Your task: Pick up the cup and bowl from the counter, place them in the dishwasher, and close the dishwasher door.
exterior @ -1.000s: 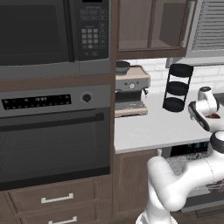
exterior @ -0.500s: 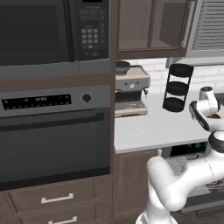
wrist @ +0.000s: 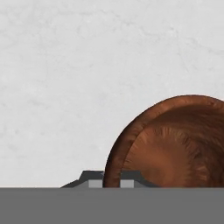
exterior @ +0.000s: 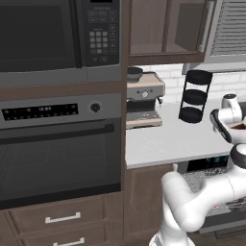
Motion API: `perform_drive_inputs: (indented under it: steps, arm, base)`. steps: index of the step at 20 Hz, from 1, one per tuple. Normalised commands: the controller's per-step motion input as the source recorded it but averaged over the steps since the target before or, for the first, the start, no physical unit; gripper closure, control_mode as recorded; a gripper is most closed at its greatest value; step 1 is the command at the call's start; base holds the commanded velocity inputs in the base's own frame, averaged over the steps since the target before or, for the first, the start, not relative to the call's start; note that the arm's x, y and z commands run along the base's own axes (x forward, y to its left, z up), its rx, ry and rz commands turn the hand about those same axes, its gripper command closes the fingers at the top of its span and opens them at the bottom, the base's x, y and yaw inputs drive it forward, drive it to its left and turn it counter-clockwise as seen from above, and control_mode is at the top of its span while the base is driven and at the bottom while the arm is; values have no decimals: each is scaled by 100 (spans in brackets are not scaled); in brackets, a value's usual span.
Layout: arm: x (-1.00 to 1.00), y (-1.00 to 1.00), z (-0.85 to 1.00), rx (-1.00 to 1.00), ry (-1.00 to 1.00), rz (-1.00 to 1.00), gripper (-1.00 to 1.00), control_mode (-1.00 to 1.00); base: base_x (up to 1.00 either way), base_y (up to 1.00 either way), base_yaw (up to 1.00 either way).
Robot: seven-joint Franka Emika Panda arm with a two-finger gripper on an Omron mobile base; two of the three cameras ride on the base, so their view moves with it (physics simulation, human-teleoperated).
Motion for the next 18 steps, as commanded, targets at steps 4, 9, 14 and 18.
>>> perform_drive_inputs:
  steps: [4,9,14,18]
  arm:
    - [-100,0,11,0,-7,0,100,-100]
    - [-100,0,1,5,-10,0,100,-100]
    - [-100,13,-10,4,-5,0,100,-100]
    - [-100,36,-28,0,0,0,100,-100]
  base:
    - [0,0,0]
    - [0,0,0]
    - [0,0,0]
    - [0,0,0]
